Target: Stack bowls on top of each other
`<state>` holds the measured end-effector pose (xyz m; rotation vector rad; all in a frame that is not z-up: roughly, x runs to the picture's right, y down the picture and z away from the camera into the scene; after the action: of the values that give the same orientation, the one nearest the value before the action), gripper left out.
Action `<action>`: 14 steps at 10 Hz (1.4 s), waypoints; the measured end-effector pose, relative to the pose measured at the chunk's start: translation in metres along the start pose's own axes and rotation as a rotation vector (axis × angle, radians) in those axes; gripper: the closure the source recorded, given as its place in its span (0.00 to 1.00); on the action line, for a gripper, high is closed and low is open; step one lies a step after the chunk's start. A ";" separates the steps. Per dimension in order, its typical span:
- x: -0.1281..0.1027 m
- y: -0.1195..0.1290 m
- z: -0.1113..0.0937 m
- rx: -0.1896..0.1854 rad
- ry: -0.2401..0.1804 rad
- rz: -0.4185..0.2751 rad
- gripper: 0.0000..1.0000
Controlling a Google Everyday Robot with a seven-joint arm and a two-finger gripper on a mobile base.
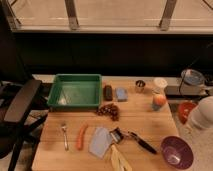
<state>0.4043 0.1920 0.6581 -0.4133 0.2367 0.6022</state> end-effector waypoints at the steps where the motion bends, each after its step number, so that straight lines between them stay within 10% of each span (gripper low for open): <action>1: 0.010 0.008 -0.004 -0.001 -0.003 -0.009 1.00; 9: 0.048 0.091 -0.005 -0.107 0.004 -0.238 0.99; 14: 0.044 0.116 0.003 -0.152 0.000 -0.308 0.52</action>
<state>0.3712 0.3015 0.6111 -0.5841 0.1234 0.3180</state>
